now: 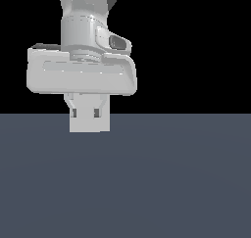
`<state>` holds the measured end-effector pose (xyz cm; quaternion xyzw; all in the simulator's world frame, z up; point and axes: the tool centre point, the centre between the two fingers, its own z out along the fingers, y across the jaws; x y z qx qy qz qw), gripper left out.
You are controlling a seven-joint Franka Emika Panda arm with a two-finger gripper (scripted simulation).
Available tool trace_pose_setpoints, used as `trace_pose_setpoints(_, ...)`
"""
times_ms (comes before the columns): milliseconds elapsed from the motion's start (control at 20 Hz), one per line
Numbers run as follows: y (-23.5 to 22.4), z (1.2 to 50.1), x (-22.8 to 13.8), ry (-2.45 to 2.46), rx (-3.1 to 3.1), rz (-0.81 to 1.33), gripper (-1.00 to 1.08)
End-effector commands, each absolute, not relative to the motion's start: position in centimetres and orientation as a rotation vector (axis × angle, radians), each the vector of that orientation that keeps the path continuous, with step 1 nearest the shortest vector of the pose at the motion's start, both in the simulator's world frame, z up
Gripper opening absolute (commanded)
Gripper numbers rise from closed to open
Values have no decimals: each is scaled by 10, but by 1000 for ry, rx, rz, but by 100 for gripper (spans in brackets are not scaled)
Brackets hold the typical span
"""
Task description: Plug the charger into the wall socket.
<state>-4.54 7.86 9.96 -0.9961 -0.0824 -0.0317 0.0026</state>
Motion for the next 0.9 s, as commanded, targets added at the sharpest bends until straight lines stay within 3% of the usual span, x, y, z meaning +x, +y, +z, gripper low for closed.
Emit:
trace_pose_setpoints(0,79,100,-45,-259,-3124,-100,-100)
trace_pose_setpoints(850,87,100,1,-266,-3124,-99,-100)
